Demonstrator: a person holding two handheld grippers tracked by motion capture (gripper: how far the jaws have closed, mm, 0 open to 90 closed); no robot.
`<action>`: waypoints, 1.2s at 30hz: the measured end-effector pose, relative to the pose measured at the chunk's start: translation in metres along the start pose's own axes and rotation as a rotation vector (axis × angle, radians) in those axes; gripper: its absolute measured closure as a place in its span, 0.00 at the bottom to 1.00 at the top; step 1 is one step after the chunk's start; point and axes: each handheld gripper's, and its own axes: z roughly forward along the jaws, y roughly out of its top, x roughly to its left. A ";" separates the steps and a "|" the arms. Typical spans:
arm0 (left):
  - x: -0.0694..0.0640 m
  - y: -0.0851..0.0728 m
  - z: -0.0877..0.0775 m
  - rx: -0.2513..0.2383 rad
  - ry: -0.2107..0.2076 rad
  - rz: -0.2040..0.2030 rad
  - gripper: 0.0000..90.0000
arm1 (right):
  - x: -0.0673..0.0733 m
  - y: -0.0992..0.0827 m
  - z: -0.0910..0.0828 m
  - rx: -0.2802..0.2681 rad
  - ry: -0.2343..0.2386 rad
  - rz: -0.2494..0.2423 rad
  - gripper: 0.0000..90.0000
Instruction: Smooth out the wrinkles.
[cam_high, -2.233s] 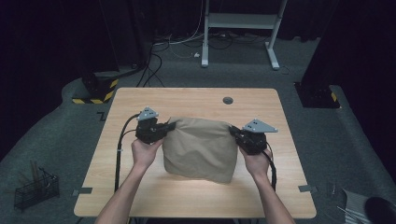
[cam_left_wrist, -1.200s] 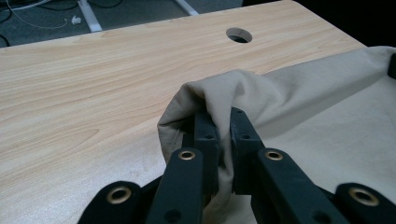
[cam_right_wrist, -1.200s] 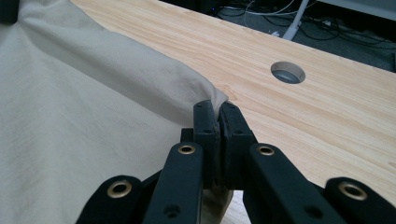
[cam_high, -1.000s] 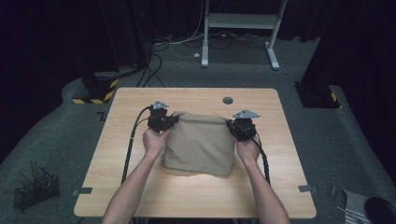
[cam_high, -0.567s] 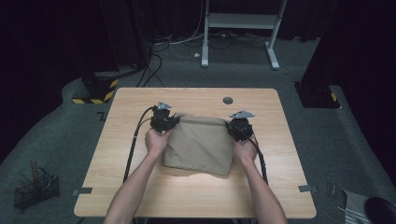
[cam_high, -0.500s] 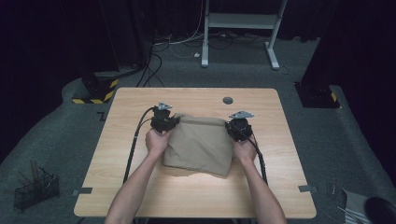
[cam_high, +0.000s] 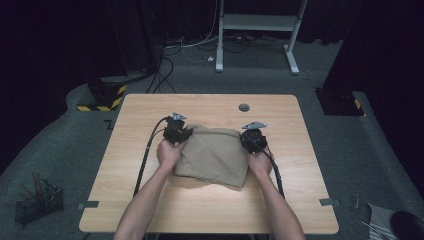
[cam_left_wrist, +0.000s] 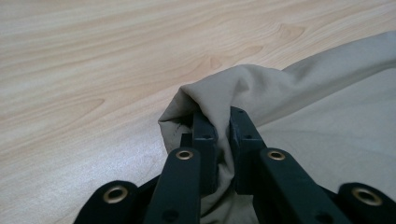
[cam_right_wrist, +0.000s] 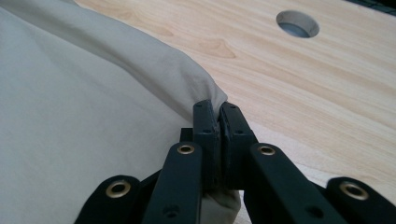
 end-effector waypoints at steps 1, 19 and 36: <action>0.000 -0.001 0.001 0.003 0.001 0.000 0.92 | 0.000 0.000 0.002 0.003 -0.002 -0.004 0.96; -0.015 -0.044 -0.018 0.033 -0.049 0.061 0.93 | 0.014 -0.024 -0.008 0.033 0.056 -0.058 0.96; -0.019 -0.049 -0.042 -0.001 -0.010 0.098 0.68 | 0.012 -0.033 -0.018 0.021 0.098 -0.030 0.84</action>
